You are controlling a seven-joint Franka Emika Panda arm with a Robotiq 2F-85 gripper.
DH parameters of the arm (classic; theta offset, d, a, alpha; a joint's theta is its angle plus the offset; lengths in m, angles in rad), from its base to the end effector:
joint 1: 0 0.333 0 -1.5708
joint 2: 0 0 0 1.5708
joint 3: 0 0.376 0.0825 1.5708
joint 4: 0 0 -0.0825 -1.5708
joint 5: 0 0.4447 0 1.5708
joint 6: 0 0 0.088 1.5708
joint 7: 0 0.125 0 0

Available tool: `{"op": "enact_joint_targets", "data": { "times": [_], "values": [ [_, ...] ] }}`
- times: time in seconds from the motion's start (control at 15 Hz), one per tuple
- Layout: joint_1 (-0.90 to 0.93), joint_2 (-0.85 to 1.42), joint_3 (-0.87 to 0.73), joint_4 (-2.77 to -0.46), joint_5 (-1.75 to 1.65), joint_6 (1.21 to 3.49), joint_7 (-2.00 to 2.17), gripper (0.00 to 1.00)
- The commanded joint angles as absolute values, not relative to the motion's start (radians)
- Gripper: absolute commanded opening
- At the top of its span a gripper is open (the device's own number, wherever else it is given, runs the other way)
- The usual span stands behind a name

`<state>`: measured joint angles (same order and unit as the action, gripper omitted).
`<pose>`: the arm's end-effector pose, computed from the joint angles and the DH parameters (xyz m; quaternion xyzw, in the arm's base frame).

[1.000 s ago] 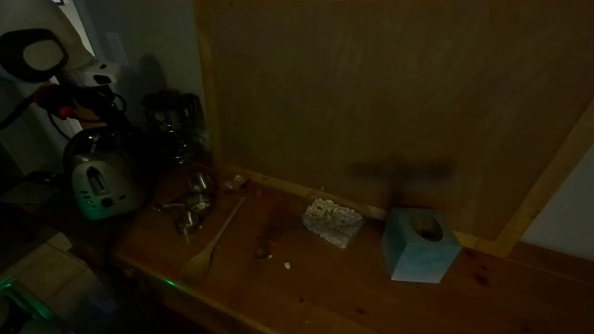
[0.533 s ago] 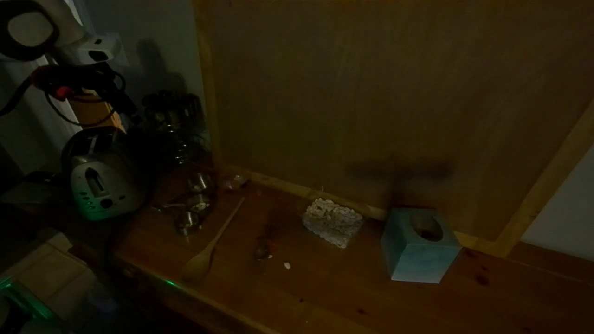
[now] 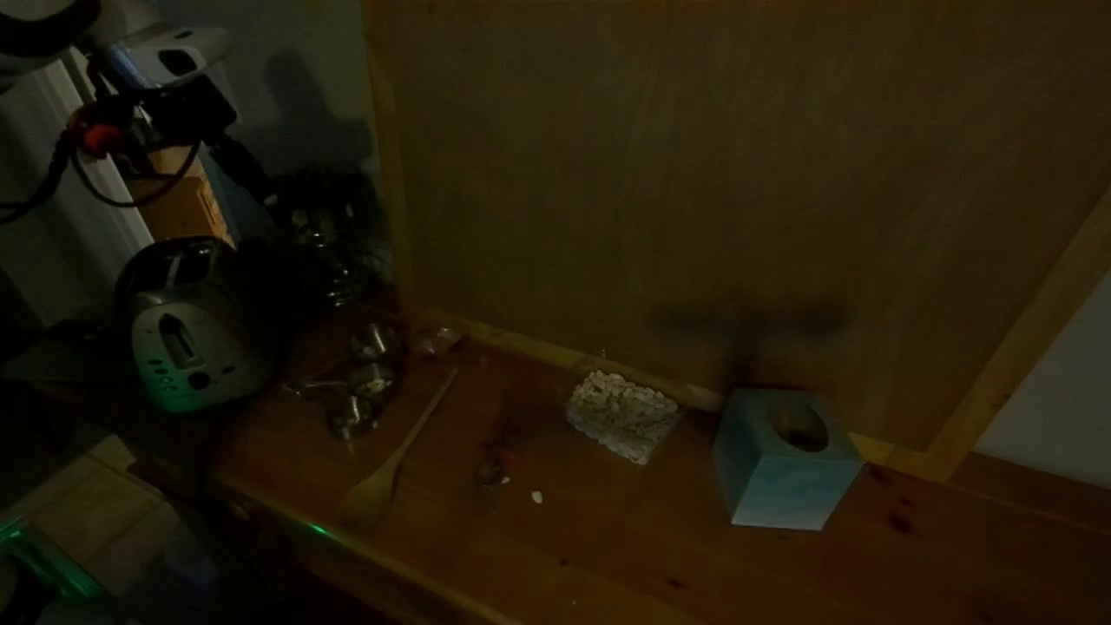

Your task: Place the petal on the spoon and empty it into the middle bowl on the left side of the wooden spoon

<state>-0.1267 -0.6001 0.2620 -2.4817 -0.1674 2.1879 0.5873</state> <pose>0.4258 0.0599 0.5327 0.9599 -0.1931 0.1817 0.0913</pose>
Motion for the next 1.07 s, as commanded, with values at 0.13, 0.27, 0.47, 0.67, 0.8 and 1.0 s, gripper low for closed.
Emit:
{"op": "enact_joint_targets", "data": {
  "times": [0.13,0.27,0.47,0.67,0.8,1.0],
  "values": [
    [-0.146,-0.572,0.255,-2.462,-0.202,2.179,0.63,1.0],
    [-0.223,-0.557,0.233,-2.45,-0.254,2.198,0.696,1.0],
    [-0.313,-0.513,0.176,-2.419,-0.318,2.207,0.755,1.0],
    [-0.392,-0.443,0.13,-2.385,-0.383,2.191,0.842,1.0],
    [-0.422,-0.399,0.098,-2.372,-0.415,2.176,0.909,1.0],
    [-0.426,-0.351,0.012,-2.382,-0.395,2.157,0.948,1.0]
  ]
}}
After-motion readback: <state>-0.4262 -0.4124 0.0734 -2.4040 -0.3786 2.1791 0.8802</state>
